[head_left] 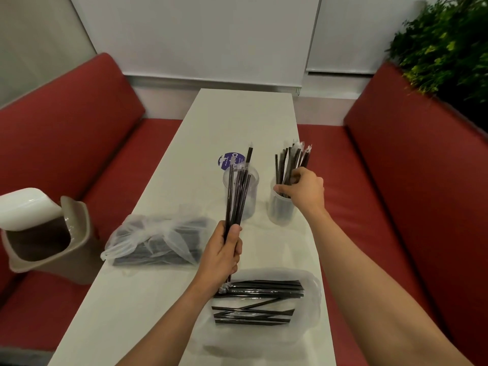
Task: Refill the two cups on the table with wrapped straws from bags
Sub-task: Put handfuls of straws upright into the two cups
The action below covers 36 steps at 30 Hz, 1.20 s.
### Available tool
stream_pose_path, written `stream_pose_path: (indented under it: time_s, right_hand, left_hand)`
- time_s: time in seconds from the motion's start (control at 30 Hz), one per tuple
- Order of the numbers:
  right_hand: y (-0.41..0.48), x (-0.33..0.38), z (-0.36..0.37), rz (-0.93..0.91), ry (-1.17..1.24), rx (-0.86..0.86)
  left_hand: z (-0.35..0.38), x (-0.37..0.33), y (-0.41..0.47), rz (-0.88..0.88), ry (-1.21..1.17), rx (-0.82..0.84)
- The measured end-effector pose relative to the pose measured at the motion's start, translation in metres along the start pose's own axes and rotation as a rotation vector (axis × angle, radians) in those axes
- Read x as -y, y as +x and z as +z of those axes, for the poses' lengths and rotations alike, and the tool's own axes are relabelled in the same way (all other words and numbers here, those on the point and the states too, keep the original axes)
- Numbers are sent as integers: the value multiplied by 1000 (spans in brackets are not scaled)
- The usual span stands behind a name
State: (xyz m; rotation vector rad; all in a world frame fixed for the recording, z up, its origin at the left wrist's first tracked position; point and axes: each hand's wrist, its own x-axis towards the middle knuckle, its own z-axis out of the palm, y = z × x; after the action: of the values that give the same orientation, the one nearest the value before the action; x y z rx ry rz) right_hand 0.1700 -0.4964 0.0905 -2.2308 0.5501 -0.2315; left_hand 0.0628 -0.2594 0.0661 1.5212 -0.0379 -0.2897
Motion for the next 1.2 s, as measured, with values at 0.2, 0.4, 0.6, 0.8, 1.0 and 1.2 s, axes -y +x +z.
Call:
stream_pose_path:
  time_s: [0.2, 0.4, 0.6, 0.8, 1.0, 1.2]
  right_hand:
    - [0, -7, -2, -20, 80, -144]
    - [-28, 1, -8, -108, 306, -246]
    - [-107, 40, -7, -107, 571, 366]
    - [-126, 37, -1, -156, 550, 501]
    - [-136, 31, -1, -84, 578, 474]
    - [-143, 29, -6, -79, 529, 461]
  left_hand:
    - [0, 0, -3, -12, 5, 11]
    - [-1, 0, -6, -6, -16, -3]
    - [-1, 0, -12, 30, 5, 52]
    - [2, -2, -23, 35, 64, 106]
    - [7, 3, -32, 60, 86, 100]
    - [11, 3, -34, 60, 83, 79]
